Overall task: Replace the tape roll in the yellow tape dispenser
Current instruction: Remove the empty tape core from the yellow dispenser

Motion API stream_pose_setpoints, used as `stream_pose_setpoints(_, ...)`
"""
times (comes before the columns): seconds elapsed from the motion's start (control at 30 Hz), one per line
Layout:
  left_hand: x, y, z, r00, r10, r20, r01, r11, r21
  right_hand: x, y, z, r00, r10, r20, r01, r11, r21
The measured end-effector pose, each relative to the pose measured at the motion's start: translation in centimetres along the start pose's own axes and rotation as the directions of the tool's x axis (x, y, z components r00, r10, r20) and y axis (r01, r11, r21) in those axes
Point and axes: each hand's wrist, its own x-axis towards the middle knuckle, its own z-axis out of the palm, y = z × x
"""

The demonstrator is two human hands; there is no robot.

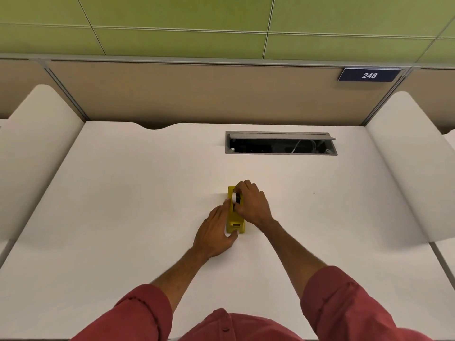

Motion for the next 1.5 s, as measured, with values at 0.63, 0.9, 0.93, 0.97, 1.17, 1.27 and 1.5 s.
stream_pose_setpoints(0.63,0.1,0.2,-0.1,1.000,-0.003,-0.004,0.003,1.000,0.012,0.1,0.3,-0.3,0.998,-0.036,0.051,0.042,0.992,-0.117)
stream_pose_setpoints(0.9,0.2,0.1,0.0,0.999,-0.002,0.036,0.002,1.000,-0.004,0.3,-0.1,-0.5,0.999,-0.003,0.033,0.007,0.994,-0.106)
stream_pose_setpoints(0.93,0.2,0.1,0.1,0.999,0.006,0.047,-0.006,1.000,-0.009,0.2,0.0,-0.5,0.999,-0.001,0.032,0.005,0.995,-0.096)
stream_pose_setpoints(0.97,0.1,0.2,0.2,0.998,0.010,0.059,-0.010,1.000,-0.011,0.1,0.0,-0.6,1.000,0.002,0.030,0.001,0.997,-0.081)
stream_pose_setpoints(1.17,0.1,0.6,0.4,0.998,0.004,0.055,-0.003,1.000,-0.022,-0.5,0.4,-0.6,0.999,0.048,-0.022,-0.045,0.992,0.122)
stream_pose_setpoints(1.27,0.1,0.5,0.2,0.999,-0.004,0.053,0.005,1.000,-0.029,-0.4,0.8,-0.8,0.997,0.054,-0.058,-0.040,0.973,0.228)
stream_pose_setpoints(1.5,0.4,0.8,-0.5,0.989,-0.057,-0.137,0.031,0.982,-0.189,-1.9,1.9,-0.4,0.980,0.177,-0.092,-0.070,0.737,0.672)
